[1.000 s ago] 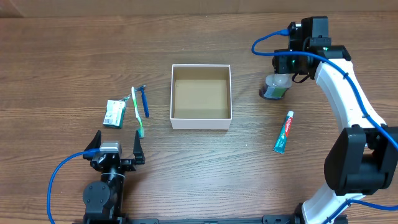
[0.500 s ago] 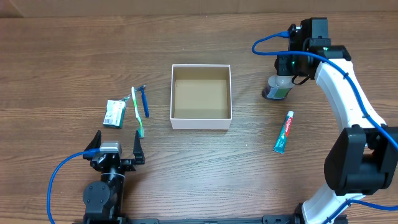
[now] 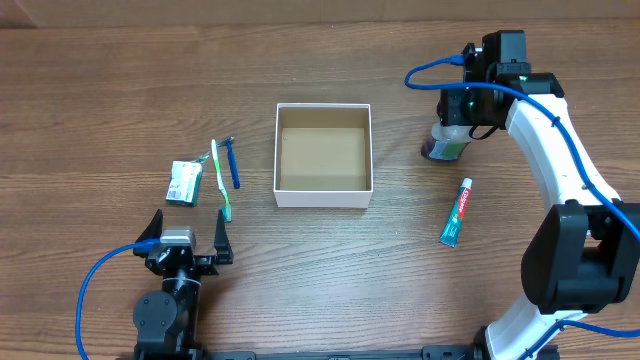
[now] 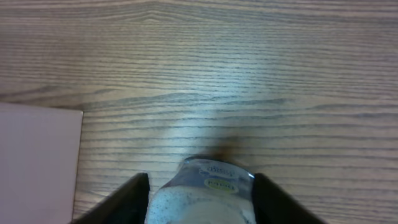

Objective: Pack container
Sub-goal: 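Lift the soap bottle with the right gripper and carry it over the box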

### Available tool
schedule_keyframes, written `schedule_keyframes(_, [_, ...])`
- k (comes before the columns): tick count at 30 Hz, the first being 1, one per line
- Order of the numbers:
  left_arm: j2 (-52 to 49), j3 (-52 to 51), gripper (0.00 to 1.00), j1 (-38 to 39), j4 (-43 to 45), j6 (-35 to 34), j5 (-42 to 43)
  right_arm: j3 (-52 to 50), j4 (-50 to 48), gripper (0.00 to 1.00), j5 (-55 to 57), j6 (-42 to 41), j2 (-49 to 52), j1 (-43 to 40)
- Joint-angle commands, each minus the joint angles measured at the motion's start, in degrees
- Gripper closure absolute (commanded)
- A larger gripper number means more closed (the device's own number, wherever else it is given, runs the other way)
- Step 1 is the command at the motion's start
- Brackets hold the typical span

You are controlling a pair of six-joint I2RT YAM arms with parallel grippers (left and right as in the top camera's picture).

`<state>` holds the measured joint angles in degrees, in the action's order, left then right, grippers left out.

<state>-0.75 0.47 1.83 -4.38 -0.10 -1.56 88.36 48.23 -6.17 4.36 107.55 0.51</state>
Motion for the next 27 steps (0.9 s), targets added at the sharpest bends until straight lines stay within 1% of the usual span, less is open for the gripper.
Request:
schedule_keyframes(1, [0.5, -0.2, 0.0, -0.35, 0.17, -0.76, -0.28, 0.76, -0.13, 0.53, -0.33, 0.07, 0.15, 0.17])
schedule_keyframes(5, [0.5, -0.2, 0.0, -0.35, 0.17, -0.79, -0.31, 0.76, -0.52, 0.56, -0.35, 0.07, 0.15, 0.17])
schedule_keyframes(9, [0.5, -0.2, 0.0, -0.35, 0.17, -0.76, -0.31, 0.76, -1.03, 0.67, -0.92, 0.02, 0.15, 0.17])
schedule_keyframes(12, [0.5, -0.2, 0.0, -0.35, 0.17, -0.76, -0.31, 0.76, -1.2, 0.69, -3.1, -0.17, 0.15, 0.17])
schedule_keyframes(15, [0.5, -0.2, 0.0, -0.35, 0.17, -0.76, -0.31, 0.76, -1.4, 0.69, -3.04, -0.15, 0.15, 0.17])
schedule_keyframes(18, [0.5, -0.2, 0.0, -0.35, 0.17, -0.79, -0.31, 0.79, -1.88, 0.75, -2.89, -0.13, 0.13, 0.17])
schedule_keyframes(27, [0.5, -0.2, 0.0, -0.35, 0.17, -0.76, -0.31, 1.38, -2.47, 0.76, -2.89, -0.11, -2.25, 0.17])
